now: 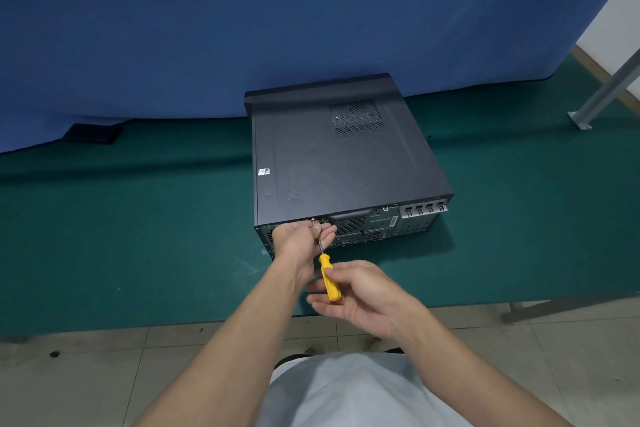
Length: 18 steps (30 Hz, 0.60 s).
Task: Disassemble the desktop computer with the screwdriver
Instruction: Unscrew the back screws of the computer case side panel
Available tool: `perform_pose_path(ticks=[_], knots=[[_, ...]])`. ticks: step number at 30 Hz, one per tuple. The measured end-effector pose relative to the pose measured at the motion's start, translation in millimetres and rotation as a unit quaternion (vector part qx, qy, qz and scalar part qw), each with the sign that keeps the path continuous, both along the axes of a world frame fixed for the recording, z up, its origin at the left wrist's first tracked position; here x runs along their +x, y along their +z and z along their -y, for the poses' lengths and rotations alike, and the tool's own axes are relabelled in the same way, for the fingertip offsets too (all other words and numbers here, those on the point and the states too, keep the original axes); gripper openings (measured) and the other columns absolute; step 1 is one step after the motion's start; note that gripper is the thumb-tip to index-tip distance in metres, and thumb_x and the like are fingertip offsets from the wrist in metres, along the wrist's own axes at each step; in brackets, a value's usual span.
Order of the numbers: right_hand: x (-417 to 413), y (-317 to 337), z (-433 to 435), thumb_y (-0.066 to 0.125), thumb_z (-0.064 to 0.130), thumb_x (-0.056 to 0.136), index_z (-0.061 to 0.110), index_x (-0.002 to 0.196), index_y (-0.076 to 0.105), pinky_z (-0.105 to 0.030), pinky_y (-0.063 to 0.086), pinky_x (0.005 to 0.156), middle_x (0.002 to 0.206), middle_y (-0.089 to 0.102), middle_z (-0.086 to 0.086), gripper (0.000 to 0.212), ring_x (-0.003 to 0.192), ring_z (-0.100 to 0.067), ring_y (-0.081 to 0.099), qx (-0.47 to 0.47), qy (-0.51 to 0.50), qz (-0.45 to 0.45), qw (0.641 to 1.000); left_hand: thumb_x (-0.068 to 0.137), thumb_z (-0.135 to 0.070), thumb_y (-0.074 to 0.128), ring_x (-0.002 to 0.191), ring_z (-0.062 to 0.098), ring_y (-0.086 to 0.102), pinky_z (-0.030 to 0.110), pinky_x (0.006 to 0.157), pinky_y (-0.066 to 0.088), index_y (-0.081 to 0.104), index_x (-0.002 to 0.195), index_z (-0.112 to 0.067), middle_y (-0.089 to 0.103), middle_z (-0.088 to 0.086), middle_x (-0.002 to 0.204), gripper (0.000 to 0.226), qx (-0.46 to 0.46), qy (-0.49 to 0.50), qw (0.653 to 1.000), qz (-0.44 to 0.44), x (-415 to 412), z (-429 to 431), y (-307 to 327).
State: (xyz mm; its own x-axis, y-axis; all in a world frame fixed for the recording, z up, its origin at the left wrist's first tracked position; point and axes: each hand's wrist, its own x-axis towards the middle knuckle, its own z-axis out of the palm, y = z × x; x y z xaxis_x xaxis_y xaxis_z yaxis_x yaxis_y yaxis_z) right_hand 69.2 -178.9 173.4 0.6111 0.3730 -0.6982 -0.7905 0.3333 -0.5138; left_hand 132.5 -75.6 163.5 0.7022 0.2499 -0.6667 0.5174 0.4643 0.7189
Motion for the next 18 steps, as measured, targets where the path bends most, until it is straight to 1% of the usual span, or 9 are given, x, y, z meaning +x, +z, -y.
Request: perform_pose_path(ticks=[2, 4, 7, 9, 11, 13, 15, 16, 18], knots=[[-1, -1, -1, 0.049, -0.001, 0.096, -0.006, 0.105, 0.055, -0.032, 0.057, 0.060, 0.083, 0.062, -0.021, 0.011, 0.066, -0.028, 0.068, -0.016, 0.000, 0.018, 1.000, 0.093, 0.016, 0.044, 0.073, 0.032, 0.070, 0.031, 0.060, 0.060, 0.054, 0.096, 0.010, 0.066, 0.028, 0.087, 0.012, -0.035, 0.003, 0.999, 0.005, -1, -2, 0], [-2, -2, -6, 0.053, 0.000, 0.095, -0.002, 0.103, 0.054, -0.028, 0.056, 0.058, 0.084, 0.062, -0.017, 0.009, 0.063, -0.025, 0.069, -0.113, 0.014, 0.065, 0.991, 0.091, 0.016, 0.049, 0.072, 0.031, 0.071, 0.030, 0.059, 0.060, 0.056, 0.096, 0.010, 0.067, 0.028, 0.088, 0.011, -0.033, 0.014, 0.999, 0.003, -3, -2, 0], [-4, -2, -15, 0.059, 0.006, 0.093, 0.013, 0.096, 0.053, -0.028, 0.058, 0.060, 0.084, 0.066, -0.009, 0.010, 0.063, -0.020, 0.071, -0.269, 0.072, 0.127, 0.952, 0.083, 0.016, 0.062, 0.075, 0.028, 0.073, 0.028, 0.064, 0.059, 0.061, 0.097, 0.008, 0.069, 0.023, 0.088, 0.017, 0.039, 0.027, 0.999, 0.002, -5, -1, -6], [-4, -3, -16, 0.061, 0.007, 0.092, 0.016, 0.094, 0.052, -0.027, 0.058, 0.059, 0.081, 0.066, -0.006, 0.013, 0.062, -0.018, 0.071, -0.300, 0.082, 0.141, 0.940, 0.084, 0.016, 0.062, 0.075, 0.027, 0.073, 0.029, 0.066, 0.059, 0.062, 0.099, 0.007, 0.070, 0.022, 0.089, 0.017, 0.063, 0.021, 0.998, 0.002, -4, 0, -7], [-1, -2, -12, 0.059, 0.008, 0.093, 0.008, 0.096, 0.054, -0.027, 0.056, 0.057, 0.080, 0.065, -0.009, 0.006, 0.061, -0.018, 0.069, -0.233, 0.068, 0.117, 0.963, 0.087, 0.016, 0.055, 0.075, 0.029, 0.072, 0.029, 0.064, 0.060, 0.059, 0.097, 0.007, 0.068, 0.024, 0.088, 0.014, 0.051, 0.016, 0.999, 0.000, -2, 0, -5], [2, 1, -5, 0.051, 0.007, 0.097, 0.000, 0.096, 0.055, -0.030, 0.055, 0.057, 0.078, 0.063, -0.015, 0.008, 0.062, -0.023, 0.065, -0.078, 0.035, 0.045, 0.995, 0.090, 0.018, 0.047, 0.073, 0.031, 0.070, 0.029, 0.059, 0.060, 0.055, 0.093, 0.006, 0.065, 0.026, 0.086, 0.014, 0.013, 0.013, 1.000, 0.003, 0, 0, 0], [5, 2, 1, 0.046, 0.003, 0.098, -0.004, 0.100, 0.055, -0.034, 0.056, 0.060, 0.078, 0.063, -0.020, 0.011, 0.066, -0.029, 0.066, 0.029, 0.016, -0.005, 0.999, 0.091, 0.019, 0.043, 0.073, 0.034, 0.068, 0.032, 0.060, 0.060, 0.052, 0.090, 0.006, 0.063, 0.029, 0.085, 0.016, -0.027, 0.010, 1.000, 0.007, 1, -2, 2], [5, 2, 1, 0.046, 0.000, 0.097, -0.005, 0.101, 0.055, -0.034, 0.057, 0.059, 0.079, 0.063, -0.020, 0.011, 0.067, -0.030, 0.067, 0.029, 0.015, -0.002, 0.999, 0.091, 0.019, 0.042, 0.075, 0.035, 0.068, 0.033, 0.062, 0.060, 0.052, 0.091, 0.007, 0.063, 0.030, 0.086, 0.015, -0.037, 0.010, 0.999, 0.005, 1, -3, 1], [6, 0, -3, 0.050, -0.001, 0.096, -0.005, 0.099, 0.054, -0.030, 0.057, 0.057, 0.080, 0.061, -0.018, 0.007, 0.065, -0.029, 0.069, -0.048, 0.023, 0.035, 0.998, 0.089, 0.019, 0.047, 0.073, 0.034, 0.070, 0.032, 0.061, 0.061, 0.054, 0.093, 0.009, 0.065, 0.029, 0.086, 0.012, -0.028, 0.012, 1.000, -0.002, 0, -4, 0]])
